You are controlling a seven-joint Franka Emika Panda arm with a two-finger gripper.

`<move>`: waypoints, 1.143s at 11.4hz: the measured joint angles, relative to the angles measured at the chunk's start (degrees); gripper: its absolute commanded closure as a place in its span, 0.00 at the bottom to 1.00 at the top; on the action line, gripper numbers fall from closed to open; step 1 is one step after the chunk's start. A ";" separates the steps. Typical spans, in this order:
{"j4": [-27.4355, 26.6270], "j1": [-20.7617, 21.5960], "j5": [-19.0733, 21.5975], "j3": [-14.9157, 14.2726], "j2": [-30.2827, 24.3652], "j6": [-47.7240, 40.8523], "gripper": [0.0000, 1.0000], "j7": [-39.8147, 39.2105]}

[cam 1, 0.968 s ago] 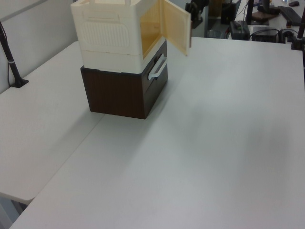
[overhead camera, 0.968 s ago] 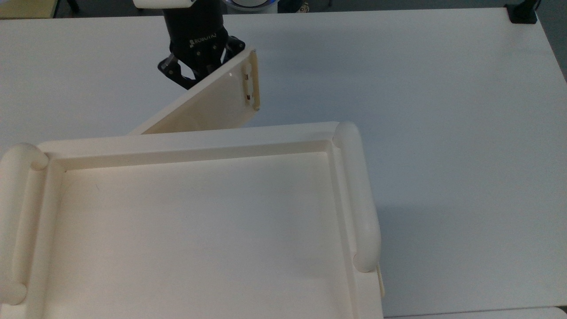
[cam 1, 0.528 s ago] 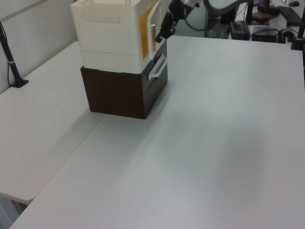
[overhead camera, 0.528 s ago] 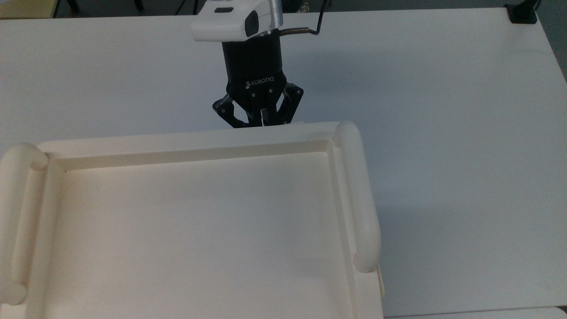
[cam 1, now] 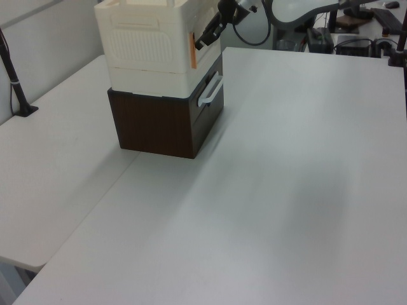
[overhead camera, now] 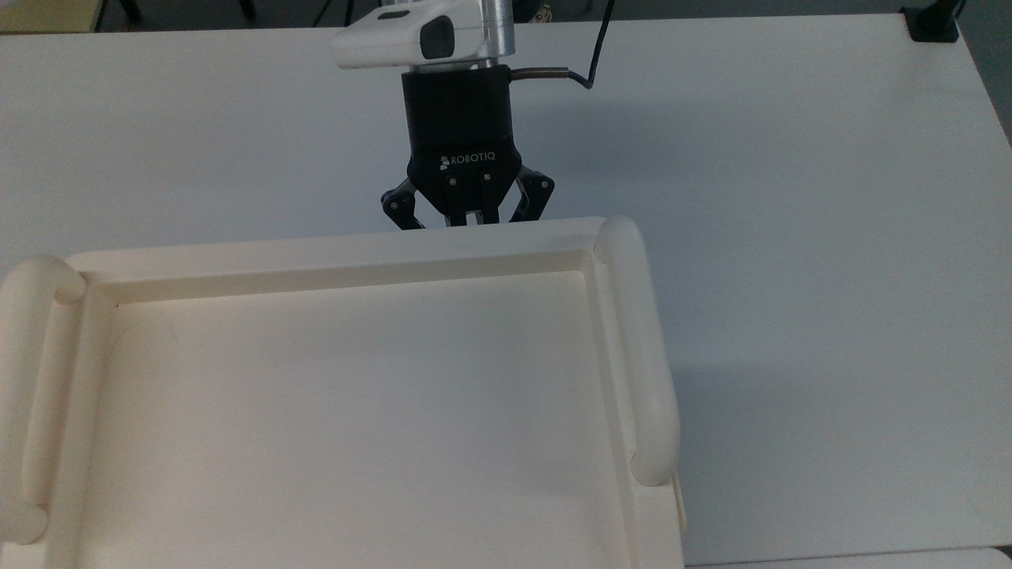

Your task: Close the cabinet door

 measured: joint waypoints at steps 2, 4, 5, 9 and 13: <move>-0.66 -0.48 0.00 -0.05 -0.87 -1.47 0.84 0.22; -1.34 -2.04 0.01 -0.08 -4.11 -15.90 0.78 0.33; -1.38 -3.38 0.01 -0.10 -6.85 -26.38 0.68 0.36; -3.33 -9.67 -0.17 3.11 -16.65 -56.67 0.00 5.39; -8.87 -14.44 -6.76 11.46 -20.01 -60.76 0.00 17.85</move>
